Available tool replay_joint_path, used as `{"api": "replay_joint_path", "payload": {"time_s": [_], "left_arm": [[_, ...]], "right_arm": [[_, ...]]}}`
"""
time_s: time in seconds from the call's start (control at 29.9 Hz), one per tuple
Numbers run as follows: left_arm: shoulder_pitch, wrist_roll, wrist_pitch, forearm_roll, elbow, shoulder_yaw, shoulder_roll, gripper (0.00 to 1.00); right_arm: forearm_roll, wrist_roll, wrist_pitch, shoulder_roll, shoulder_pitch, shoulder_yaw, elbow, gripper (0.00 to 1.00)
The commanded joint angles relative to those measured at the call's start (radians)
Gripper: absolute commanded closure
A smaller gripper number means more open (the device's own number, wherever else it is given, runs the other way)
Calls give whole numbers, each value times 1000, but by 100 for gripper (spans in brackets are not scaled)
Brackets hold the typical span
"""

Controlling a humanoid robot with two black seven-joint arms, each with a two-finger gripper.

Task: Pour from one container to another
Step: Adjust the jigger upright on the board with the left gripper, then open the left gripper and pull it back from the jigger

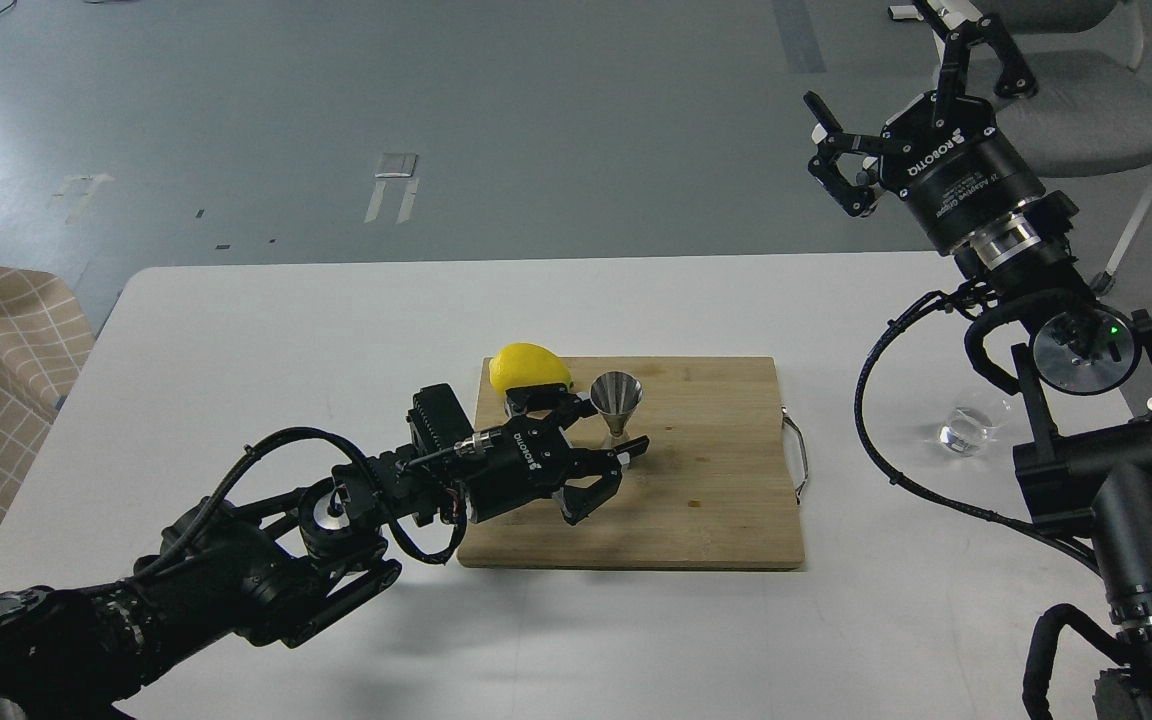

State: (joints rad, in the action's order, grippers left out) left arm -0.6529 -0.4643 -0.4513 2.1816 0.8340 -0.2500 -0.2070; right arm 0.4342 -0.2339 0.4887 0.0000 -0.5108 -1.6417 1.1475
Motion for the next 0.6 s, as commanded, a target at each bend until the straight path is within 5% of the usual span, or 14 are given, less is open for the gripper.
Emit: {"api": "replay_joint_path", "payload": {"time_s": [0.0, 0.57], "left_arm": [[6, -2, -4, 0, 1, 0, -2, 31], [29, -24, -6, 0, 5, -2, -35, 28]], "right_arm": [[0, -1, 0, 0, 0, 0, 0, 0], [0, 1, 0, 0, -2, -1, 0, 0]]}}
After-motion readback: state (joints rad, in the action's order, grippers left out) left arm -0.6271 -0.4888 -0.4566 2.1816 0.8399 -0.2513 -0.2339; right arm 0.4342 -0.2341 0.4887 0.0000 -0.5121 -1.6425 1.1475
